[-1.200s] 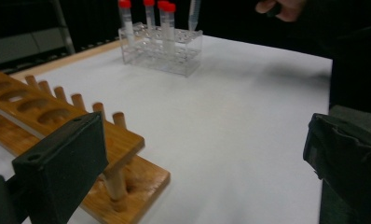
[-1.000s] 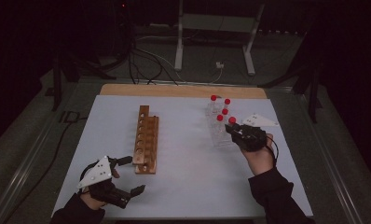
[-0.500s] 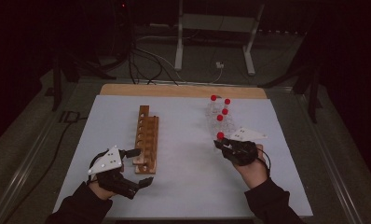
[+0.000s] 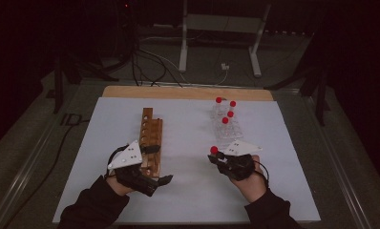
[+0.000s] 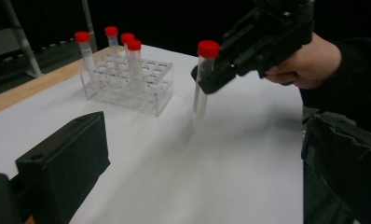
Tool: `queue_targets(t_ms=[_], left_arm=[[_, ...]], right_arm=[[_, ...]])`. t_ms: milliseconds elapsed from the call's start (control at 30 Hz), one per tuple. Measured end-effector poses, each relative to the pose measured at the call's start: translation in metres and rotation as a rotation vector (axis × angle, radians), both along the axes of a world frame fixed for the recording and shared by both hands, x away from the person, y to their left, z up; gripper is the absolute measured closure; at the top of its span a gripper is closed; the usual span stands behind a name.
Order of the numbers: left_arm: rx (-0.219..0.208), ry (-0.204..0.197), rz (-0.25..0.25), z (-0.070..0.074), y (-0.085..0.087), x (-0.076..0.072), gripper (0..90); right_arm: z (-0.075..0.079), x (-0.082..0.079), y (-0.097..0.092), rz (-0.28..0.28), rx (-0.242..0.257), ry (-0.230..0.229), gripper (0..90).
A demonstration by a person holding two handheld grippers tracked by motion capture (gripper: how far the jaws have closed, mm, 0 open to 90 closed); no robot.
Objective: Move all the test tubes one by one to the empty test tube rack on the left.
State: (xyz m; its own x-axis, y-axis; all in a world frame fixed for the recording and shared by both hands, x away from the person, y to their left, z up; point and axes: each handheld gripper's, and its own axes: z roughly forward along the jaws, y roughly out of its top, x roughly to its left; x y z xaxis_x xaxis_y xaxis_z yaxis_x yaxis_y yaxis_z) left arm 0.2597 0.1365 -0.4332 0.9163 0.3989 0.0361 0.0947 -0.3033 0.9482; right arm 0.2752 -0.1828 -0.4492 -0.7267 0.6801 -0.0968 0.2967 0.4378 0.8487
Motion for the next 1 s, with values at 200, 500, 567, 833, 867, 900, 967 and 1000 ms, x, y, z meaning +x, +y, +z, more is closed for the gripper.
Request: queue_targets(t_ms=[200, 500, 567, 833, 867, 900, 967, 1000], left_arm=[[0.005, 0.006, -0.043, 0.007, -0.023, 0.007, 1.5], [-0.015, 0.008, -0.079, 0.010, -0.047, 0.013, 4.3], [-0.013, 0.008, -0.086, 0.011, -0.056, 0.015, 5.1], [-0.021, 0.002, -0.104, 0.011, -0.072, 0.020, 16.3], [-0.017, 0.001, -0.108, 0.011, -0.074, 0.021, 16.3], [-0.013, 0.000, -0.107, 0.011, -0.077, 0.021, 19.3], [-0.002, -0.006, -0.104, 0.010, -0.080, 0.022, 21.2], [-0.001, -0.005, -0.103, 0.010, -0.082, 0.023, 24.4]], right_arm=[[0.001, -0.005, 0.004, 0.028, 0.000, -0.001, 75.4], [0.001, -0.010, 0.009, 0.060, 0.006, 0.007, 75.4], [0.001, -0.011, 0.010, 0.064, 0.009, 0.006, 75.4], [0.000, -0.012, 0.012, 0.079, 0.008, 0.012, 75.4], [0.000, -0.012, 0.012, 0.079, 0.008, 0.012, 75.4], [0.000, -0.013, 0.013, 0.080, 0.009, 0.012, 75.4], [0.000, -0.013, 0.013, 0.082, 0.009, 0.011, 75.4], [0.001, -0.013, 0.012, 0.084, 0.008, 0.009, 75.4]])
